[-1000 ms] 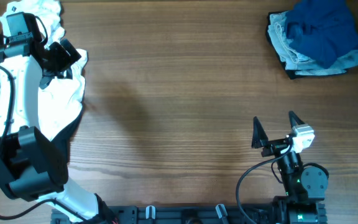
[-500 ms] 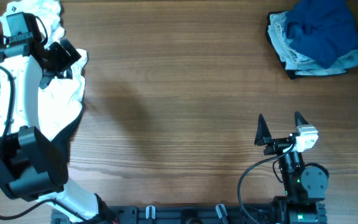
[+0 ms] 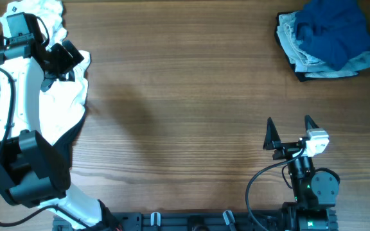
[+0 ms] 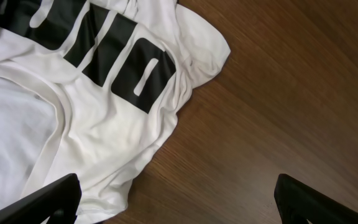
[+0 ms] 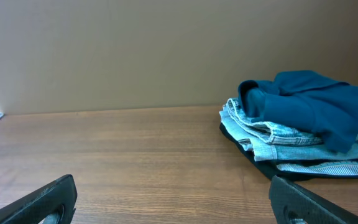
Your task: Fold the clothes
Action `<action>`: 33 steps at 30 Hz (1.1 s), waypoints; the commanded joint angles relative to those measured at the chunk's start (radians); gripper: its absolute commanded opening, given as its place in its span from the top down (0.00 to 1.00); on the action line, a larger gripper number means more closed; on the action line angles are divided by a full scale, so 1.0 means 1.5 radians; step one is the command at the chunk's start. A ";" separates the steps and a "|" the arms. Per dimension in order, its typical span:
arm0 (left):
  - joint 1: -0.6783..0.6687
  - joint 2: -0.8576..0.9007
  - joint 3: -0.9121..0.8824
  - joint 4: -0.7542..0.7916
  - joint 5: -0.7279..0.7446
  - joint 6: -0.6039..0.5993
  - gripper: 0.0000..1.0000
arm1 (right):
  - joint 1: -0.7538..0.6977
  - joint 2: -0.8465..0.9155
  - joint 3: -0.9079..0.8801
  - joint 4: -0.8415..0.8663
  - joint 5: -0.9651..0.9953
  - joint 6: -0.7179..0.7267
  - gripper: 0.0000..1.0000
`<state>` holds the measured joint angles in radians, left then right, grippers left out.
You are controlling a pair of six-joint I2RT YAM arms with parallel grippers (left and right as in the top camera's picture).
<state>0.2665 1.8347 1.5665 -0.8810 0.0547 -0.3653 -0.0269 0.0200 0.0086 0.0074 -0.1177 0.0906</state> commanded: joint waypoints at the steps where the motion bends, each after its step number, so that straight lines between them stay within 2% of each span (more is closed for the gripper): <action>1: 0.000 0.008 0.005 0.002 0.005 -0.006 0.00 | 0.003 -0.007 -0.002 0.000 0.014 0.010 0.00; 9: -0.005 -0.015 0.005 0.001 0.005 -0.006 0.00 | 0.003 -0.007 -0.002 0.000 0.014 0.010 0.00; 16: -0.049 -0.164 0.005 -0.032 -0.043 -0.001 0.00 | 0.003 -0.007 -0.002 0.000 0.014 0.010 0.00; 19: -0.070 -0.237 0.005 -0.008 -0.028 0.046 0.00 | 0.003 -0.007 -0.002 0.000 0.014 0.010 0.00; 22: -0.092 -0.313 -0.004 0.039 0.032 0.139 0.00 | 0.003 -0.007 -0.002 0.000 0.014 0.010 0.00; 24: -0.099 -0.372 -0.030 0.077 0.089 0.203 0.00 | 0.003 -0.007 -0.002 0.000 0.014 0.010 0.00; 26: -0.099 -0.424 -0.071 0.109 0.126 0.232 0.00 | 0.003 -0.007 -0.002 0.000 0.014 0.010 0.00; 29: -0.099 -0.499 -0.156 0.159 0.141 0.239 0.00 | 0.003 -0.007 -0.002 0.000 0.014 0.010 0.00; 33: -0.099 -0.633 -0.359 0.298 0.144 0.239 0.00 | 0.003 -0.007 -0.002 0.000 0.014 0.010 0.00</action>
<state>0.1196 1.0084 1.2640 -0.5392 0.2195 -0.0624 -0.0269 0.0200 0.0086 0.0044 -0.1104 0.0906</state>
